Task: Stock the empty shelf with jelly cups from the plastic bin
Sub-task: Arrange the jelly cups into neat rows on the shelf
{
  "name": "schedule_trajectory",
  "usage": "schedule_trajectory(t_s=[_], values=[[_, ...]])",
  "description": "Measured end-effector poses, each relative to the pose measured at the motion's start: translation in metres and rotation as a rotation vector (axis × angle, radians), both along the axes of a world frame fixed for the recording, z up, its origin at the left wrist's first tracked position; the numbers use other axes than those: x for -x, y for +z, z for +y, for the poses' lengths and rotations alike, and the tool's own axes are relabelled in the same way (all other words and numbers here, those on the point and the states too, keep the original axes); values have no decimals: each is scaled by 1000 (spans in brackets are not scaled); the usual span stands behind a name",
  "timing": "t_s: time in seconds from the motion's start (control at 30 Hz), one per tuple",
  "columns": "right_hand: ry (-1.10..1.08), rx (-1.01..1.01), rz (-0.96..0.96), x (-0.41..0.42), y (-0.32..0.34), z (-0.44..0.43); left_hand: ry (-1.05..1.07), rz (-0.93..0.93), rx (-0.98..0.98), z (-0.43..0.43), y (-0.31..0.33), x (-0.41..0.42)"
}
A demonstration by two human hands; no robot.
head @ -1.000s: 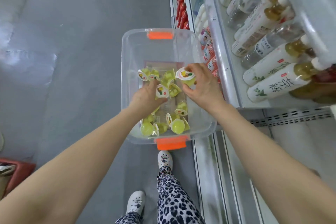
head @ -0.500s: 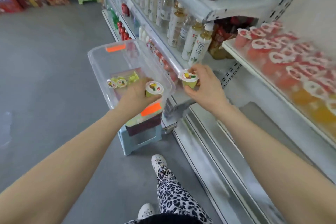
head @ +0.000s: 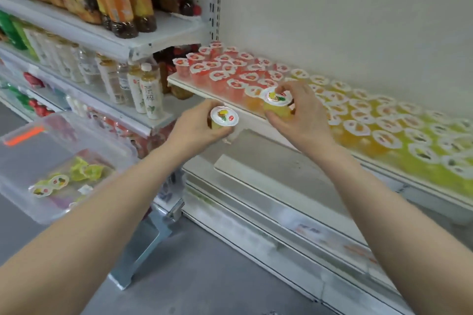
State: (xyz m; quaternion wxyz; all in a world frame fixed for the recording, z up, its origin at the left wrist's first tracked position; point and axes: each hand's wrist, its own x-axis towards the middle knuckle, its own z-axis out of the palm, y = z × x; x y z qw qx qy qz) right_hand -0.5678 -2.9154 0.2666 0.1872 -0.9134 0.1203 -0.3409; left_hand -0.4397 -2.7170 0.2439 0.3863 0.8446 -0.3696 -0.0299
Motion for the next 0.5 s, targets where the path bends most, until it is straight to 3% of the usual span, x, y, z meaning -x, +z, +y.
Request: schedule_trajectory(t_s=[0.5], values=[[-471,40,-68,253,61,-204,-318,30,214,-247,57,167]])
